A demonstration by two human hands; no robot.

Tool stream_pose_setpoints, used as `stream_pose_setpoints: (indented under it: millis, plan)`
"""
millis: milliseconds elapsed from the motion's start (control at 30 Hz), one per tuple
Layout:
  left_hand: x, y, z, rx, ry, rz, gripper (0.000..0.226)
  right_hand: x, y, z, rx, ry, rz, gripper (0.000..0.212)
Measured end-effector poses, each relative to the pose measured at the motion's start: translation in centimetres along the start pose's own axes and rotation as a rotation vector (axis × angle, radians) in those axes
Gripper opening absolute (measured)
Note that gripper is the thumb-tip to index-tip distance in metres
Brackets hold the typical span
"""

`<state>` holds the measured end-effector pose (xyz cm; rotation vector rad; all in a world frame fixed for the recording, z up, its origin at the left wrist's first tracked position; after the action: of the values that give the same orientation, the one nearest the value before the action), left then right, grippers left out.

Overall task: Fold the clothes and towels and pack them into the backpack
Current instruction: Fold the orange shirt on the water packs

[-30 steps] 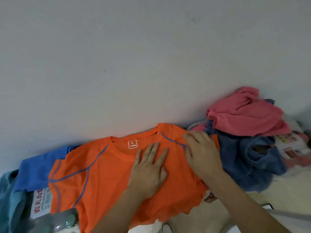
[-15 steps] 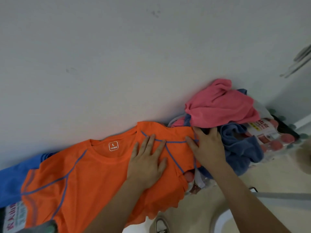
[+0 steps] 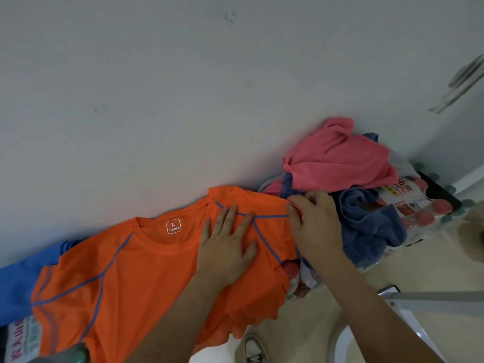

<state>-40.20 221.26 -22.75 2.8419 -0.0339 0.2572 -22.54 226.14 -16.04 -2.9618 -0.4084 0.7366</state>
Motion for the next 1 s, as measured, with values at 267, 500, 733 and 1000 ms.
stream_pose_setpoints:
  millis: [267,500,733,1000]
  plan:
    - [0.2,-0.3,-1.0,-0.093,0.179,-0.023,0.073,-2.3,-1.4,0.2,-0.222,0.027,-0.041,0.019]
    - [1.1,-0.8,-1.4,-0.148,0.068,-0.072,0.079,-2.3,-2.7,0.4,-0.324,-0.576,0.114,0.027]
    - [1.6,1.4,-3.8,0.139,0.800,0.074,0.071,-3.6,-3.1,2.1,-0.399,-0.840,0.147,0.025]
    - [0.6,0.5,-2.8,0.176,1.745,-0.076,0.037,-7.0,-2.9,2.4,-0.578,-0.883,0.064,0.025]
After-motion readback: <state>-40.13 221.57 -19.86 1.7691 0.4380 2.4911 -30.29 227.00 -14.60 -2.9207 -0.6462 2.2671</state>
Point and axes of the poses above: each hand's wrist, its own y-axis away from the middle knuckle, its own z-axis out of the palm, x = y × z, the point moved 5 cm from there along -y, towards the middle knuckle, and after that the axes turned 15 degrees about -x, right-handed, at the moved point
